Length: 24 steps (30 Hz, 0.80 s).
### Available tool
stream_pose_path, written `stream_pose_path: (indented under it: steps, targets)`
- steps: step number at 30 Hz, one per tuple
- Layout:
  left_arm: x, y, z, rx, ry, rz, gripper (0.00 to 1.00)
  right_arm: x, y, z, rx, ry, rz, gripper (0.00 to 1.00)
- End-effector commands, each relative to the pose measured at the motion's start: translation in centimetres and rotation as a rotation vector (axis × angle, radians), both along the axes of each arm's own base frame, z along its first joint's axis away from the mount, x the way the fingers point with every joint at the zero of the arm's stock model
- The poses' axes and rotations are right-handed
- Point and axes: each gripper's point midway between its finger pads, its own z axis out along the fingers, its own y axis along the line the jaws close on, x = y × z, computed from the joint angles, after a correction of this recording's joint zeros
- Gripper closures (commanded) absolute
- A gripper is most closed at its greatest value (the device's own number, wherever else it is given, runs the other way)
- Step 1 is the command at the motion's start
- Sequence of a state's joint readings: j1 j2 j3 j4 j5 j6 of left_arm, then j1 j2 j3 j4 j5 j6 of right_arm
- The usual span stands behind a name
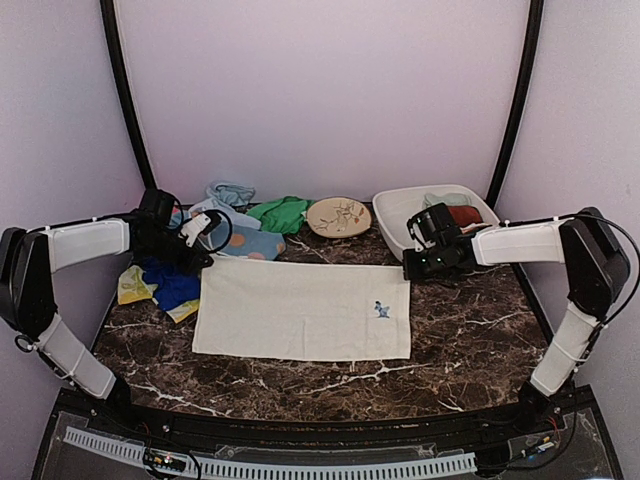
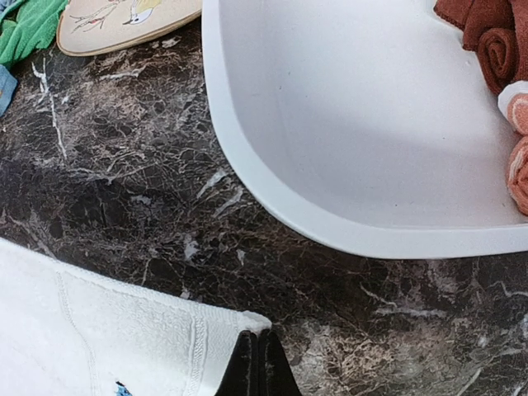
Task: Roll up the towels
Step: Pick up the towel from the center of the board, then fold the towel at the center of the board.
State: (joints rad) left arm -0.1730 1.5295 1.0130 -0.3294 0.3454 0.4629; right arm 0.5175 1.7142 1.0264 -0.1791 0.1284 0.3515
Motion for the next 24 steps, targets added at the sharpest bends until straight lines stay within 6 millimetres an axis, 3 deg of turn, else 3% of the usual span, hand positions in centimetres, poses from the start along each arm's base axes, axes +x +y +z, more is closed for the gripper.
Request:
stream_pose_path:
  steps: [1, 8, 13, 17, 24]
  targets:
    - [1.8, 0.3, 1.6, -0.017, -0.075, 0.032, 1.00, 1.5, -0.2, 1.1, 0.004, -0.069, -0.020, 1.00]
    - [0.2, -2.0, 2.2, -0.171, -0.129, -0.095, 0.99, 1.4, 0.0, 1.9, 0.045, -0.114, -0.016, 1.00]
    - [-1.5, -2.4, 1.8, -0.189, -0.101, -0.167, 1.00, 0.0, 0.3, 2.8, 0.093, -0.122, 0.018, 1.00]
    - [-3.0, -2.0, 2.0, -0.169, -0.106, -0.214, 1.00, -2.9, 0.3, 3.6, 0.096, -0.139, 0.026, 1.00]
    - [-5.5, -1.2, 1.4, -0.128, -0.082, -0.263, 1.00, -8.7, 0.3, 1.8, 0.076, -0.065, 0.030, 1.00]
